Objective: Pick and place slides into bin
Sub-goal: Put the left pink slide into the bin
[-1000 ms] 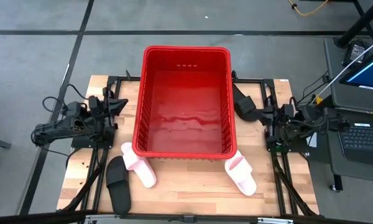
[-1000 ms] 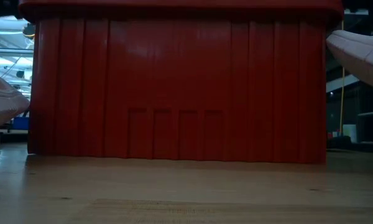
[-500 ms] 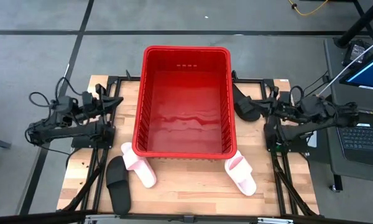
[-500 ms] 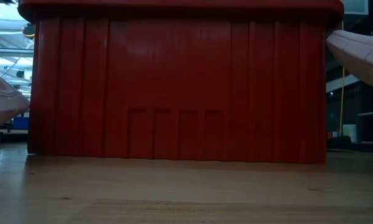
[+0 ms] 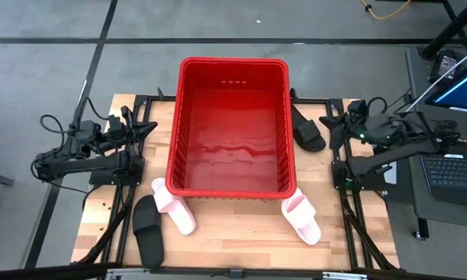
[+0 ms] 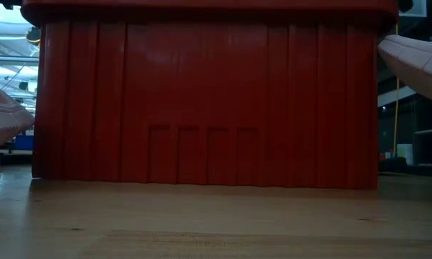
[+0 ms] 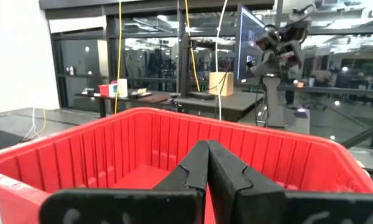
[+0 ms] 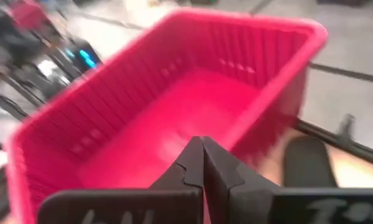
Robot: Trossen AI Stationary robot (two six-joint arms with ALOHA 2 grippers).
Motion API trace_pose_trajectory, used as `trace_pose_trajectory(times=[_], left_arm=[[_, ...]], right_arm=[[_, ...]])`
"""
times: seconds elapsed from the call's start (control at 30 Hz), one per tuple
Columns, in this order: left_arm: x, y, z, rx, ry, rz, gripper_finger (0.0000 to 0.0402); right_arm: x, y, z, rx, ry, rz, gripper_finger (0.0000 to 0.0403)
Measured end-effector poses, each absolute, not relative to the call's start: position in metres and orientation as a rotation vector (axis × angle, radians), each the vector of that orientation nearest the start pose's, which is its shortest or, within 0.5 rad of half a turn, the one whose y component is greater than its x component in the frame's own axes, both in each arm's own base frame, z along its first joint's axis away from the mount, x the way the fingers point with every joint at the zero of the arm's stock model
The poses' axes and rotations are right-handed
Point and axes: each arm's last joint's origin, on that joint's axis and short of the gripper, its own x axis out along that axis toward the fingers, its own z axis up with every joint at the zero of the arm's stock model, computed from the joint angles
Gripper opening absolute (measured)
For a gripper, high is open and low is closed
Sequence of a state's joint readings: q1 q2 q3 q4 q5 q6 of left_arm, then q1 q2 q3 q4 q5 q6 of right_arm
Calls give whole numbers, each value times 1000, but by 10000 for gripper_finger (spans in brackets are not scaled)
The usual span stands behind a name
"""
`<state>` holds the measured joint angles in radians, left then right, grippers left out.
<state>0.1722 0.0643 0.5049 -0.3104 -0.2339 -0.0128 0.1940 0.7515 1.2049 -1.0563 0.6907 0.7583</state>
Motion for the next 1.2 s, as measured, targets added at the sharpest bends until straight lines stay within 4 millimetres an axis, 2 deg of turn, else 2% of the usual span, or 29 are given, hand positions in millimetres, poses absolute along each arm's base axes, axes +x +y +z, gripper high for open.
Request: trace_pose_trajectory(times=[0.1, 0.23, 0.3, 0.47, 0.63, 0.77, 0.93, 1.03, 1.2], left_arm=[[46, 15, 292, -17, -133, 405, 1], [46, 15, 292, -17, -133, 404, 3], [46, 15, 292, -17, -133, 405, 3], [46, 15, 292, -17, -132, 404, 2], [46, 15, 291, -16, -129, 404, 2], [46, 15, 291, -15, -125, 396, 2], [47, 10, 291, 35, -119, 237, 1], [48, 8, 292, 16, -132, 176, 2], [47, 9, 299, -10, -208, 188, 1]], right_arm=[[97, 0, 392, 503, 418, -721, 2], [95, 0, 384, 639, 474, -807, 3], [95, 2, 377, 722, 514, -820, 4], [98, 2, 355, 787, 545, -890, 4], [99, 3, 338, 805, 531, -886, 5], [99, 3, 331, 814, 515, -876, 5], [98, 2, 320, 817, 512, -876, 5], [100, 3, 316, 828, 501, -844, 6], [100, 5, 315, 802, 521, -804, 6]])
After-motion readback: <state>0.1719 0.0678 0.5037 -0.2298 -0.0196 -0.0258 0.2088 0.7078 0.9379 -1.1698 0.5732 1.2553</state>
